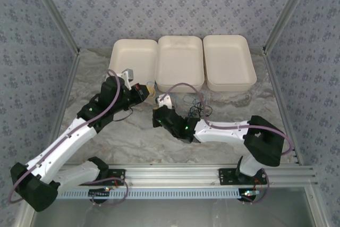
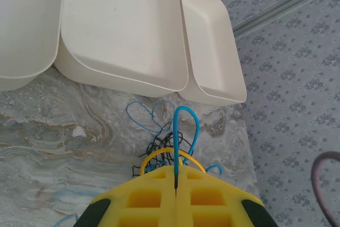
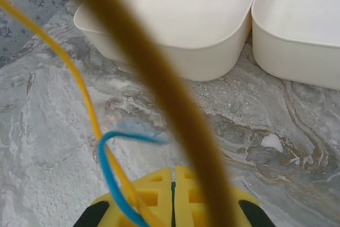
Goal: Untangle the cables
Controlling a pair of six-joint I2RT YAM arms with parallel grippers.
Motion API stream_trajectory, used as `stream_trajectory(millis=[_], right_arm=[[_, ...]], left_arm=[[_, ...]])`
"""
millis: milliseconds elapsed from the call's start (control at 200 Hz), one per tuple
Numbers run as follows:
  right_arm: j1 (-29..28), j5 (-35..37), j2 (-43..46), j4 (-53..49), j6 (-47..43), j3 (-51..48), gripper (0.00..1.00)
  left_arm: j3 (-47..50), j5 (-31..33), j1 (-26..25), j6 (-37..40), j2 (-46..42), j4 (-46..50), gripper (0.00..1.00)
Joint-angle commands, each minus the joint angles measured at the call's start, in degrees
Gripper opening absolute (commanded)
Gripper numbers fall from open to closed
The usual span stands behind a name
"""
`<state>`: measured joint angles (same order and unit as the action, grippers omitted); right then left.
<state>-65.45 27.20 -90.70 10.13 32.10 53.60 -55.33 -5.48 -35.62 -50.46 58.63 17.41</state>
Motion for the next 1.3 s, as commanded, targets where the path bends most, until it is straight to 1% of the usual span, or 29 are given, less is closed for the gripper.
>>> stream_trajectory(millis=[0,70,205,385,460,585,645,774,859,924,979,1049,1104,1229,1264,1294], right_arm=[[-0.9,-0.7,3.9,-1.0,1.4,-2.2,0.0],[-1.4,-1.5,7.1,-2.8,2.0,-4.1,0.0],[-1.8,-7.0,13.2,-5.0,3.2,-8.4,0.0],[-2.0,-10.5,20.4,-6.7,3.5,-12.9,0.0],[-1.6,-11.7,23.0,-8.6,5.4,-13.6,0.0],[-1.2,-11.9,27.9,-14.6,5.6,-13.9,0.0],[-0.6,-11.7,30.5,-18.1,5.9,-14.5,0.0],[1.3,-7.3,38.7,-26.6,8.2,-16.5,0.0],[5.8,-7.5,46.1,-29.9,8.6,-17.8,0.0],[11.4,-11.2,51.0,-31.8,7.8,-17.3,0.0],[16.4,-14.9,53.3,-33.9,7.0,-15.5,0.0],[22.2,-19.6,53.6,-36.7,5.9,-12.5,0.0],[26.4,-23.3,52.9,-38.1,5.4,-10.3,0.0],[32.8,-29.8,51.0,-36.4,4.5,-7.7,0.0],[34.0,-31.2,50.2,-36.0,4.4,-7.0,0.0],[35.0,-32.5,49.6,-35.4,4.5,-6.5,0.0]], left_arm=[[-5.0,1.9,0.8,1.5,1.4,1.4,0.0],[-7.1,1.7,1.7,2.3,2.9,2.3,0.0],[-10.4,1.7,3.2,3.6,5.6,3.4,0.0],[-13.7,1.6,4.6,4.7,9.4,3.2,0.0],[-15.2,2.5,5.0,5.7,10.9,3.9,0.0],[-16.5,6.6,6.4,7.0,12.5,6.6,0.0],[-16.1,6.9,7.8,7.0,12.9,6.6,0.0],[-14.6,7.5,9.5,6.9,13.0,7.5,0.0],[-11.1,7.3,9.4,5.4,12.2,6.9,0.0],[-7.6,7.2,9.3,4.1,11.2,5.8,0.0],[-4.4,6.6,9.1,3.1,10.3,4.7,0.0],[-0.5,5.2,8.2,2.0,9.1,2.8,0.0],[2.2,5.4,6.7,1.2,8.0,2.3,0.0],[9.4,5.4,3.5,-1.1,6.8,-1.5,0.0],[11.1,5.3,3.0,-1.4,6.8,-2.5,0.06],[12.4,5.3,2.7,-1.5,6.6,-3.4,0.17]])
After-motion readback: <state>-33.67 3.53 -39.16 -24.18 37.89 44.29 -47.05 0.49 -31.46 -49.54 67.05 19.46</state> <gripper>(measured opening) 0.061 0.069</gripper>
